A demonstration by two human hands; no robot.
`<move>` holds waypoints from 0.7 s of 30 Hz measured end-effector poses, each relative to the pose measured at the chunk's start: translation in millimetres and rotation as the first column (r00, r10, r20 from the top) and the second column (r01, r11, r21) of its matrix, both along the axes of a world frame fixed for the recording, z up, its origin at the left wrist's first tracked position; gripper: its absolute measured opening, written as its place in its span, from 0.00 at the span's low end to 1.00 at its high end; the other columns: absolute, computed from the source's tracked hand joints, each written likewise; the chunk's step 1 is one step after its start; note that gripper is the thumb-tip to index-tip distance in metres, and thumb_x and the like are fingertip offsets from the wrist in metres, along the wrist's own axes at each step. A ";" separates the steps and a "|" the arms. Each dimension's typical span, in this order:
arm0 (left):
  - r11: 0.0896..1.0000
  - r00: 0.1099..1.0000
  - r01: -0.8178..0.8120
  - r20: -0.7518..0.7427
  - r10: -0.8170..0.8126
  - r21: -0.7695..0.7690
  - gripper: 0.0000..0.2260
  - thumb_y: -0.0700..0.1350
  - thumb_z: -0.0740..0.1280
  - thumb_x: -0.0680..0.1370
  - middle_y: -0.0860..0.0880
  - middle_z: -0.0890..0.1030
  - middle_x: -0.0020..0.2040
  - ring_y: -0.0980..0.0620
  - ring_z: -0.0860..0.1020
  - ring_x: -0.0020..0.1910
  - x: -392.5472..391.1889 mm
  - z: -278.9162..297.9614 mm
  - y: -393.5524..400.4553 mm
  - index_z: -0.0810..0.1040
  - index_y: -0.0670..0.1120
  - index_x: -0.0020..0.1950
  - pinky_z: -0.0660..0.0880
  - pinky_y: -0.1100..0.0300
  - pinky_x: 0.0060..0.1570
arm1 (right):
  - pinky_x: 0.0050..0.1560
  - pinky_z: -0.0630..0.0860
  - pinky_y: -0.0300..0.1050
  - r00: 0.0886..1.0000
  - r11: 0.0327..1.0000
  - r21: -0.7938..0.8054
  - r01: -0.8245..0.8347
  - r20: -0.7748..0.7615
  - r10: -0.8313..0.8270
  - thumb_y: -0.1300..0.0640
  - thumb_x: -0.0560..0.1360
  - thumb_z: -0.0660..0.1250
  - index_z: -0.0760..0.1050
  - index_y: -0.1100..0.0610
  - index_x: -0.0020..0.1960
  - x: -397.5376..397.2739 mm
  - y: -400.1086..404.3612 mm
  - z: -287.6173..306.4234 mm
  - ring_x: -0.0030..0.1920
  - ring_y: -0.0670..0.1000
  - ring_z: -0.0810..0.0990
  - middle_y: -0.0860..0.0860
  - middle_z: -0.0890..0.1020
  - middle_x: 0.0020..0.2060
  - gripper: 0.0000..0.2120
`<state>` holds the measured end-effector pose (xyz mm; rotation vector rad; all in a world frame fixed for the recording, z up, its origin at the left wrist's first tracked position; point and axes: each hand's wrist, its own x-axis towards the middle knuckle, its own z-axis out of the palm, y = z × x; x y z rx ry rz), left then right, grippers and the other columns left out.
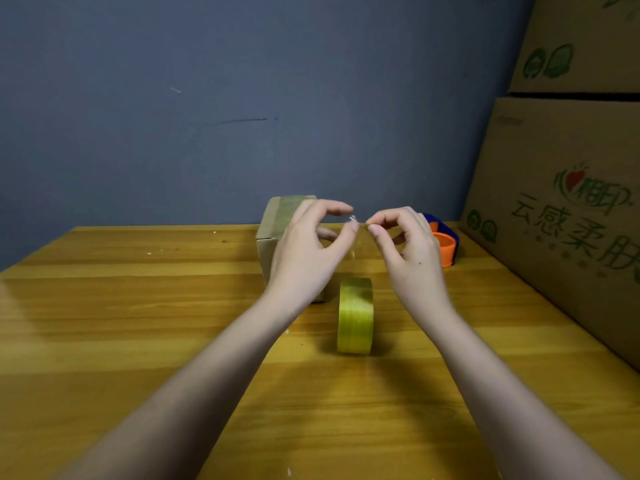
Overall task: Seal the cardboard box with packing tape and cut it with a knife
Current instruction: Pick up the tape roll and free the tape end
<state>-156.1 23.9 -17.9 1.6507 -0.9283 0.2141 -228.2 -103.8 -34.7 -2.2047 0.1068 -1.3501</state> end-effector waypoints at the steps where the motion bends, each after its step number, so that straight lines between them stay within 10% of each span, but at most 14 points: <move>1: 0.999 1.000 0.029 0.008 -0.029 0.017 0.08 0.53 0.68 0.74 0.62 0.75 0.53 0.62 0.80 0.42 -0.3 -1.5 -0.4 0.77 0.58 0.52 0.79 0.51 0.51 | 0.50 0.74 0.44 1.000 1.000 0.016 -0.008 0.004 0.008 0.58 0.77 0.65 0.77 0.55 0.48 0.2 0.1 0.0 0.49 0.47 0.75 0.43 0.76 0.43 0.03; 14: 1.000 1.000 0.012 -0.021 -0.012 0.025 0.08 0.44 0.70 0.75 0.50 0.77 0.52 0.60 0.81 0.35 7.5 6.0 -1.7 0.78 0.57 0.40 0.81 0.58 0.45 | 0.48 0.75 0.45 0.998 0.999 -0.001 0.032 -0.057 -0.032 0.56 0.77 0.64 0.76 0.53 0.48 -4.5 -3.4 5.6 0.48 0.42 0.73 0.41 0.77 0.44 0.03; 21: 0.998 0.998 -0.053 0.021 0.052 0.044 0.09 0.47 0.69 0.75 0.54 0.77 0.50 0.53 0.83 0.38 6.3 2.6 -2.9 0.75 0.60 0.38 0.80 0.45 0.44 | 0.44 0.76 0.47 0.992 0.996 -0.039 0.083 -0.093 -0.087 0.53 0.78 0.63 0.76 0.52 0.49 -6.0 1.0 7.2 0.48 0.44 0.74 0.40 0.76 0.44 0.04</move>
